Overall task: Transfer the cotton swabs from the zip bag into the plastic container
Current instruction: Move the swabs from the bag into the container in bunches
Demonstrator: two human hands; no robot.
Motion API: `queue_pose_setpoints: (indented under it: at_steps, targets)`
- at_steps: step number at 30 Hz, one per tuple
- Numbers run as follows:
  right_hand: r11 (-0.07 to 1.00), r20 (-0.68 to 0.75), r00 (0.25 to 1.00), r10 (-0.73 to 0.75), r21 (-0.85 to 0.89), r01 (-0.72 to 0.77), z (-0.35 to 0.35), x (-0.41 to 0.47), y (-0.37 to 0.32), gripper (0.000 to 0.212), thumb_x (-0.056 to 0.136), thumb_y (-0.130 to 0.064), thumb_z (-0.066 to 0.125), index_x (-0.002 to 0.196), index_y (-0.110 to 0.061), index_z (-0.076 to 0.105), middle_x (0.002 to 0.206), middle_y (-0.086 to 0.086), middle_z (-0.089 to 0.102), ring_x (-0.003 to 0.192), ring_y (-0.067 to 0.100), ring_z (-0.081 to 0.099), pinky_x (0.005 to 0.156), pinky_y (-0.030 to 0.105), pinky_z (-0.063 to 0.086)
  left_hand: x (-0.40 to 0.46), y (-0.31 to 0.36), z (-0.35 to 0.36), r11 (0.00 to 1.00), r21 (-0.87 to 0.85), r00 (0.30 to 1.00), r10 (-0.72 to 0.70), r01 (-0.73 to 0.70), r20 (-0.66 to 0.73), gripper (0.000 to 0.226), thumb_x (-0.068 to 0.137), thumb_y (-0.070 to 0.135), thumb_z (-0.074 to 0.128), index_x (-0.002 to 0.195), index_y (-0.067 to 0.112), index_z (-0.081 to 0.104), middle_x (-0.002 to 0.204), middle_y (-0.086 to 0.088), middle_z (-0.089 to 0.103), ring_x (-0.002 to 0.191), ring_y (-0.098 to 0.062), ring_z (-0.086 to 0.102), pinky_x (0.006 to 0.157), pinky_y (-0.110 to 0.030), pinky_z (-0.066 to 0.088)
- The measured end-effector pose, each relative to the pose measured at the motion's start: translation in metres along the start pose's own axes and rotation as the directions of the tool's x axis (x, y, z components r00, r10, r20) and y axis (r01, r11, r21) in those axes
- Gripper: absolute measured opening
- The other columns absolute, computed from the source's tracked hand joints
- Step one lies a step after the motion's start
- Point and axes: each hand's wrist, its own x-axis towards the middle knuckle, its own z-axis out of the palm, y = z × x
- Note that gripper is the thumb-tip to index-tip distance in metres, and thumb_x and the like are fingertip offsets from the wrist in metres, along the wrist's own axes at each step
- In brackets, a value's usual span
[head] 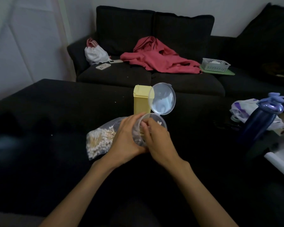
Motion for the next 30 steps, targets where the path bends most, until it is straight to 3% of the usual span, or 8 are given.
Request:
queue_pose_setpoints:
  at_steps: [4, 9, 16, 18, 20, 24, 27, 30]
  targets:
    - [0.998, 0.174, 0.985, -0.016, -0.053, 0.025, -0.013, 0.003, 0.000, 0.019, 0.092, -0.019, 0.056, 0.103, -0.016, 0.071, 0.085, -0.014, 0.058, 0.070, -0.018, 0.051, 0.064, -0.001, 0.036, -0.003, 0.001, -0.004, 0.999, 0.048, 1.000, 0.008, -0.009, 0.016, 0.096, 0.052, 0.022, 0.091, 0.128, 0.045, 0.037, 0.129, 0.013, 0.047, 0.127, -0.010, 0.037, 0.107, -0.034, 0.035]
    - [0.981, 0.356, 0.924, 0.142, -0.173, -0.084, -0.035, 0.011, 0.001, 0.015, 0.083, -0.023, 0.069, 0.097, -0.019, 0.076, 0.087, -0.008, 0.065, 0.077, -0.002, 0.057, 0.074, 0.021, 0.047, -0.004, 0.001, 0.000, 0.998, 0.055, 0.998, -0.016, 0.013, 0.053, 0.097, 0.051, 0.023, 0.092, 0.132, 0.039, 0.041, 0.131, 0.011, 0.045, 0.125, -0.007, 0.037, 0.106, -0.033, 0.037]
    - [0.881, 0.214, 0.944, 0.250, -0.456, -0.130, -0.022, 0.011, -0.006, 0.025, 0.081, -0.024, 0.069, 0.104, -0.015, 0.070, 0.107, 0.004, 0.065, 0.096, 0.019, 0.061, 0.080, 0.030, 0.050, -0.002, -0.005, 0.013, 0.997, 0.074, 0.997, 0.001, -0.007, 0.081, 0.083, 0.050, 0.035, 0.087, 0.119, 0.048, 0.042, 0.119, 0.019, 0.049, 0.120, -0.006, 0.042, 0.105, -0.036, 0.041]
    - [0.907, 0.282, 0.931, 0.233, -0.407, -0.104, -0.024, 0.012, -0.005, 0.021, 0.084, -0.024, 0.065, 0.102, -0.014, 0.070, 0.102, 0.004, 0.064, 0.096, 0.019, 0.060, 0.073, 0.025, 0.044, -0.003, -0.006, 0.013, 0.998, 0.060, 0.997, -0.007, 0.003, 0.075, 0.081, 0.050, 0.034, 0.087, 0.112, 0.053, 0.039, 0.112, 0.031, 0.042, 0.118, -0.004, 0.042, 0.105, -0.035, 0.040]
    - [0.950, 0.396, 0.884, 0.248, -0.278, -0.142, -0.036, 0.014, -0.006, 0.026, 0.086, -0.026, 0.064, 0.110, -0.016, 0.068, 0.103, -0.002, 0.060, 0.099, 0.015, 0.057, 0.072, 0.019, 0.042, -0.004, -0.006, 0.008, 0.999, 0.024, 0.998, 0.021, -0.022, 0.055, 0.092, 0.052, 0.024, 0.091, 0.125, 0.048, 0.040, 0.118, 0.027, 0.045, 0.122, -0.006, 0.043, 0.103, -0.034, 0.041]
    - [0.962, 0.471, 0.839, 0.272, -0.136, -0.235, -0.061, 0.019, -0.006, 0.042, 0.086, -0.034, 0.065, 0.127, -0.023, 0.058, 0.119, -0.002, 0.059, 0.109, 0.013, 0.057, 0.093, 0.030, 0.049, -0.005, -0.003, 0.002, 1.000, -0.023, 0.997, 0.021, -0.019, 0.076, 0.097, 0.054, 0.029, 0.090, 0.135, 0.041, 0.038, 0.130, 0.012, 0.046, 0.124, -0.008, 0.043, 0.104, -0.039, 0.042]
    - [0.962, 0.421, 0.865, 0.273, -0.093, -0.258, -0.072, 0.018, -0.008, 0.027, 0.087, -0.026, 0.065, 0.113, -0.022, 0.068, 0.098, -0.010, 0.065, 0.095, 0.005, 0.062, 0.089, 0.028, 0.053, -0.005, -0.001, 0.002, 1.000, -0.002, 0.997, 0.022, -0.022, 0.075, 0.099, 0.055, 0.029, 0.090, 0.137, 0.040, 0.037, 0.131, 0.012, 0.045, 0.125, -0.009, 0.041, 0.106, -0.042, 0.040]
    - [0.972, 0.372, 0.898, 0.235, -0.089, -0.217, -0.066, 0.015, -0.013, 0.020, 0.084, -0.017, 0.068, 0.103, -0.019, 0.073, 0.081, -0.016, 0.064, 0.078, -0.004, 0.061, 0.073, 0.012, 0.052, -0.003, -0.001, 0.002, 0.999, -0.014, 0.998, 0.029, -0.028, 0.056, 0.099, 0.052, 0.032, 0.090, 0.136, 0.039, 0.038, 0.132, 0.012, 0.047, 0.126, -0.010, 0.043, 0.105, -0.044, 0.041]
